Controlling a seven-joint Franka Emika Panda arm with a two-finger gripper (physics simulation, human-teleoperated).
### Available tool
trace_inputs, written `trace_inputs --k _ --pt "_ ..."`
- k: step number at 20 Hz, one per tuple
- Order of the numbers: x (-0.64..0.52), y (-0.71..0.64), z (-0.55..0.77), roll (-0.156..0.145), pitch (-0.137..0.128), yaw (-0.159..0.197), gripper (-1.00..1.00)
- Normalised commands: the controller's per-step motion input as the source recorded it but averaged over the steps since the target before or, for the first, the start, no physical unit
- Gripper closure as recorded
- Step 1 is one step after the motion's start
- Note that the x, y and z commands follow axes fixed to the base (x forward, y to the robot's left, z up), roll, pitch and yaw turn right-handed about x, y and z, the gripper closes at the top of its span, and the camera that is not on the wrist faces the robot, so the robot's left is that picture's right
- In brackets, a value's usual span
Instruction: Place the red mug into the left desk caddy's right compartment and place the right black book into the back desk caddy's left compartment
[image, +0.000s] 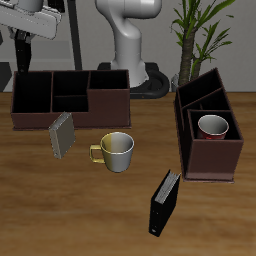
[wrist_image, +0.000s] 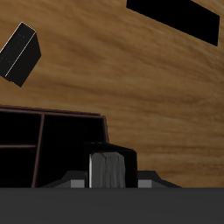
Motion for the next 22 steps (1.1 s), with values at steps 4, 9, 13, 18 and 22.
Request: trace_inputs --k 4,9,13,18,22 --pt "0.27 0.14 -0.19 0.076 0.031 -0.051 1.00" --pt "0.13 0.14 -0.21 0.051 0.002 0.007 1.00" --pt "0.12 -0.01 -0.18 0.005 0.019 -0.007 1.00" --pt "0.02 0.01 -0.08 -0.001 -0.039 0.016 1.00" --pt "-0.04 -0.12 0.15 -0.037 -0.120 0.007 1.00"
